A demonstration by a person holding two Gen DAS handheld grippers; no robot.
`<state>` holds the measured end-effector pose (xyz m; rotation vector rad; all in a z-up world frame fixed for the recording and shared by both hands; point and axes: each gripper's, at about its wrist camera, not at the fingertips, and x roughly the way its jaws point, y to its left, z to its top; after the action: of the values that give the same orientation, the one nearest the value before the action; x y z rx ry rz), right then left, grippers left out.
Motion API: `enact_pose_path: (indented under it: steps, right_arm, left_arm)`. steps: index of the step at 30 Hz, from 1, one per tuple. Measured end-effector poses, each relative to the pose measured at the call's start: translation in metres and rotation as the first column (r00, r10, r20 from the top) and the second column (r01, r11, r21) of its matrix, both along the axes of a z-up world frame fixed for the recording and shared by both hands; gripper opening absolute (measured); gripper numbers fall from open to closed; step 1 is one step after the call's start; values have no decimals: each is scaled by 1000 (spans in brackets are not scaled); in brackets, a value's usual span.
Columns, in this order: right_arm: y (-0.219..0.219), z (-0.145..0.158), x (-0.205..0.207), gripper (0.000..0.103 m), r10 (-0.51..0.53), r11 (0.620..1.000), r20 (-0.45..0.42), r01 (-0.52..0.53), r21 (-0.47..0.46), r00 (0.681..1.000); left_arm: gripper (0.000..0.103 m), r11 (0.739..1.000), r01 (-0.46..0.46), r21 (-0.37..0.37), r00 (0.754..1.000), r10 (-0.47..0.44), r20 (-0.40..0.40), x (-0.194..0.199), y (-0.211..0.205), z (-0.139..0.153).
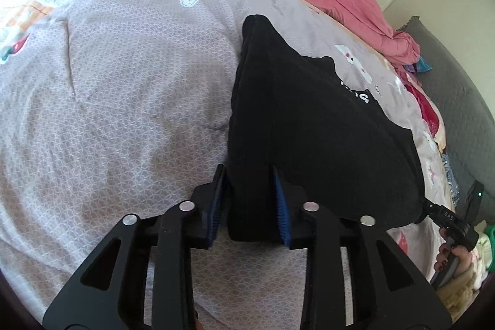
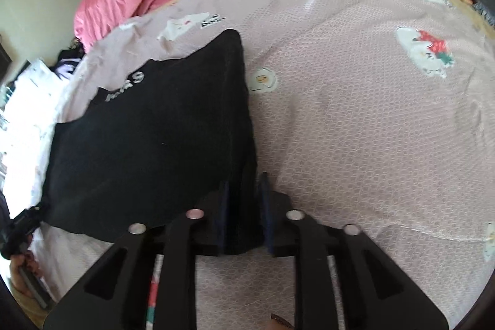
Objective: Fold small clothes
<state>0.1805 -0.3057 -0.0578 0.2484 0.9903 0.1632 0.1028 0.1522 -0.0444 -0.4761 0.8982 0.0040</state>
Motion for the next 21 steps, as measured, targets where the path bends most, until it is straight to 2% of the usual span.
enact_pose_path:
  steps: [5, 9, 11, 13, 15, 21]
  right_arm:
    - [-2, 1, -3, 37, -29, 1000, 9, 29, -1, 1000]
    - [2, 7, -10, 50, -45, 998, 40, 47, -51, 998]
    - [4, 11, -15, 52, -44, 997, 65, 48, -60, 997]
    - [6, 13, -17, 61, -50, 996, 85, 57, -75, 995]
    - [7, 17, -21, 61, -51, 994, 107, 61, -87, 993]
    - [9, 25, -31, 74, -54, 993, 160, 70, -99, 986]
  left_arm:
    - [31, 999, 2, 44, 1000, -2, -3, -4, -3, 3]
    - [33, 997, 5, 76, 1000, -5, -5, -8, -7, 7]
    - [36, 995, 10, 98, 1000, -10, -2, -10, -10, 10]
    - [39, 993, 12, 120, 1000, -12, -3, -12, -12, 13]
    - [41, 991, 13, 135, 1000, -13, -4, -15, -14, 15]
    - [48, 985, 15, 173, 1000, -14, -8, -21, -18, 20]
